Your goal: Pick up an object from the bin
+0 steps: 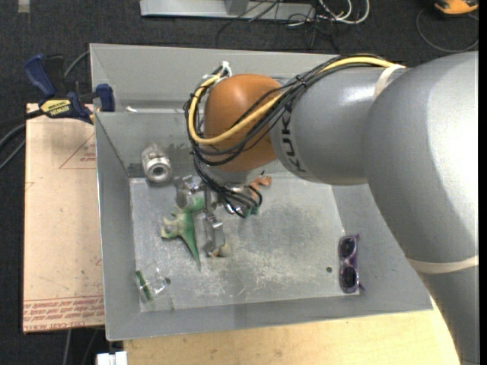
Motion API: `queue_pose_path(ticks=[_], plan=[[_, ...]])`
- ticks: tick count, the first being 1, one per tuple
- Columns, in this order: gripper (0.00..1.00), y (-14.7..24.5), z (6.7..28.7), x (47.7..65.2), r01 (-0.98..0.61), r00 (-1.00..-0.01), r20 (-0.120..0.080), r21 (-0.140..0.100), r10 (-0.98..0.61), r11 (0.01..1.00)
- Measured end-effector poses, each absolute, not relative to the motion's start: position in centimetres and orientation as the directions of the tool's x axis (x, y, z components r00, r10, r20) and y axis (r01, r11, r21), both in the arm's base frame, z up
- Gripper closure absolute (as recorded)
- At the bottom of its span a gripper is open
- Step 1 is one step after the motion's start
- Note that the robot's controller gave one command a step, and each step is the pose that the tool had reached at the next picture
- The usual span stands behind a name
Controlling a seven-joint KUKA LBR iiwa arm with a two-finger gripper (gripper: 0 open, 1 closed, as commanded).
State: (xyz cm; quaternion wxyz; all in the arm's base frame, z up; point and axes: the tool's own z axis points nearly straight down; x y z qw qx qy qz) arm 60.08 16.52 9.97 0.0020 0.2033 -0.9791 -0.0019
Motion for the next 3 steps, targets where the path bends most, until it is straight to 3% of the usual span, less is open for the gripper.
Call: queue_pose_path(ticks=[1,2,3], plan=[[0.0,17.5,7.4,61.2,-0.675,-0.738,-0.004,0.007,-0.675,0.738],[1.0,17.1,7.2,59.5,-0.411,-0.912,-0.005,0.005,-0.411,0.912],[1.0,17.1,7.2,59.5,-0.411,-0.912,-0.005,0.005,-0.411,0.912]])
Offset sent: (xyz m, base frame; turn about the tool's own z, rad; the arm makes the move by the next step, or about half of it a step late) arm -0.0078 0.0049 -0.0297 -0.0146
